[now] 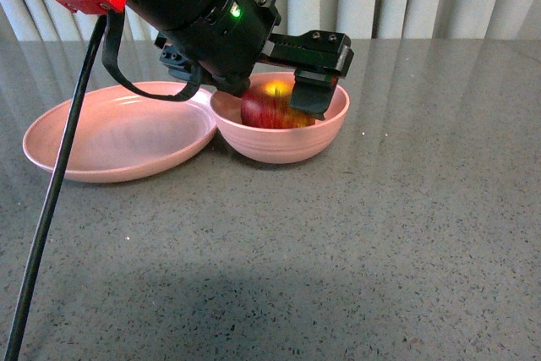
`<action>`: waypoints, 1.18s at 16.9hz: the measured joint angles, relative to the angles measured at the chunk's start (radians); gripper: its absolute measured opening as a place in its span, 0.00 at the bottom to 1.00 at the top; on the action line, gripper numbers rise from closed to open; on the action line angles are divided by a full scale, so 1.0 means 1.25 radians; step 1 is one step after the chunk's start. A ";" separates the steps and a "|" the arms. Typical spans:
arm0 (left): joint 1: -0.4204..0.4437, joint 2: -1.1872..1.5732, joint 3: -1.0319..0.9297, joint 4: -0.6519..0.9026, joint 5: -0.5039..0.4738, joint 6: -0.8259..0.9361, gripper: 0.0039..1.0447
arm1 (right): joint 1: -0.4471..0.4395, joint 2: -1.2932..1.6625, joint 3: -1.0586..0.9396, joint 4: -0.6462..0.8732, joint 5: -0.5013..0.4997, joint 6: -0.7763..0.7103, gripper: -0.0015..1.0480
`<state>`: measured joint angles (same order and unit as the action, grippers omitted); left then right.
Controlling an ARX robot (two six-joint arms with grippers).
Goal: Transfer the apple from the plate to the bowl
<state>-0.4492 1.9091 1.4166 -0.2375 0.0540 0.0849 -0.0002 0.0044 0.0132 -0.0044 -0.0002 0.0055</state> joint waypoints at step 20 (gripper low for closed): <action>0.060 -0.300 -0.048 0.159 -0.008 -0.021 0.94 | 0.000 0.000 0.000 0.000 0.000 0.000 0.94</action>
<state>-0.3744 1.5345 1.3571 -0.0383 0.0444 0.0582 -0.0002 0.0044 0.0132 -0.0044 -0.0002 0.0055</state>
